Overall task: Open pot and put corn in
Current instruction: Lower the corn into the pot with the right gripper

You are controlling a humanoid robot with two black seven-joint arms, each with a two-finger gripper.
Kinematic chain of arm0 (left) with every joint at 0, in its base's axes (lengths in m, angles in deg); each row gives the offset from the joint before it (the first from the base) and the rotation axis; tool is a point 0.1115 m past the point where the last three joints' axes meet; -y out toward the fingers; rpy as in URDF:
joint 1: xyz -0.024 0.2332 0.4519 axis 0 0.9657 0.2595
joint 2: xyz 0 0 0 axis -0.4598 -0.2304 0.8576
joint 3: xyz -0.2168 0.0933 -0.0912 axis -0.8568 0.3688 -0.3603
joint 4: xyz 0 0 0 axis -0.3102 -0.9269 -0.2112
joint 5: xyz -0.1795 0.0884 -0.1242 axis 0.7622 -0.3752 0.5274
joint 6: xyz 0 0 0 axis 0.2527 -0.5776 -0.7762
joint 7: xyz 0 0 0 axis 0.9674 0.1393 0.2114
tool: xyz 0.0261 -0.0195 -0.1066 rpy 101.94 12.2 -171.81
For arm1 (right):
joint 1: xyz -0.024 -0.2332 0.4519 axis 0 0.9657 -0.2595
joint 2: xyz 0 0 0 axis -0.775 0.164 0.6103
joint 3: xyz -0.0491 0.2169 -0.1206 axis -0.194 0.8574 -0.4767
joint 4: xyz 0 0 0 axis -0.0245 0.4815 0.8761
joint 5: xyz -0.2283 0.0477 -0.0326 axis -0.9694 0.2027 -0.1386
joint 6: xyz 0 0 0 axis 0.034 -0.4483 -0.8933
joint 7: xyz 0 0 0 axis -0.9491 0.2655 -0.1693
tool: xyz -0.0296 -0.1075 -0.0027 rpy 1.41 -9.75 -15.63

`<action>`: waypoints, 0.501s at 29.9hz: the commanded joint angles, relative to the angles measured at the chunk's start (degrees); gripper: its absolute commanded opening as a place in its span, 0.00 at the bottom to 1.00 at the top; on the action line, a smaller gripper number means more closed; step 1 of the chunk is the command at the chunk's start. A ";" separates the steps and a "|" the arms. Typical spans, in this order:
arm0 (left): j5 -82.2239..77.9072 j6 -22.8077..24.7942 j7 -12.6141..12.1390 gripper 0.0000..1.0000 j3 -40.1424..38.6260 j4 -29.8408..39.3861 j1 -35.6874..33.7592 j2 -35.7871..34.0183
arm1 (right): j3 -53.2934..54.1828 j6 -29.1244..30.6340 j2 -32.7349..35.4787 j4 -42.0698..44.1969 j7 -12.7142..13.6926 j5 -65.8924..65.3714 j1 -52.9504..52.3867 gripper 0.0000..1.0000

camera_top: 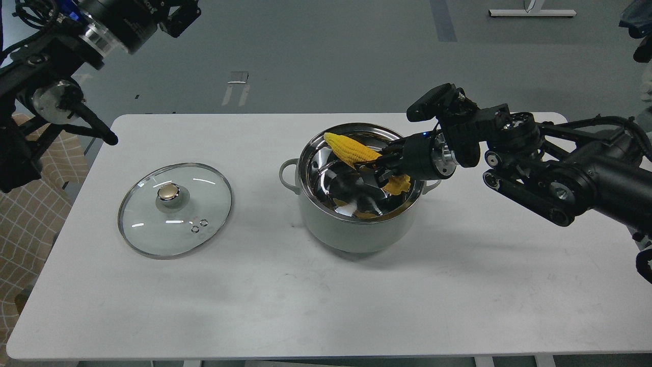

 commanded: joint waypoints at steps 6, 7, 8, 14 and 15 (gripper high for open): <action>0.00 0.09 0.00 0.91 -0.02 0.09 0.02 -0.05 | -0.15 -0.21 -3.50 4.04 0.08 0.00 1.18 0.29; 0.00 0.09 0.00 0.91 -0.02 0.09 -0.06 -0.05 | -0.15 -0.30 -3.85 4.22 0.08 0.00 1.35 0.32; 0.00 0.09 0.00 0.91 -0.02 0.09 0.02 -0.05 | -0.15 -0.30 -4.03 4.31 0.16 0.00 1.44 0.33; 0.00 0.09 0.00 0.91 -0.63 0.09 0.11 -0.22 | -0.24 -0.30 -5.26 5.71 0.52 0.00 1.53 0.36; 0.00 0.09 0.00 0.91 -0.81 0.09 0.20 -0.31 | -0.41 -0.30 -5.26 5.71 0.52 0.00 1.53 0.36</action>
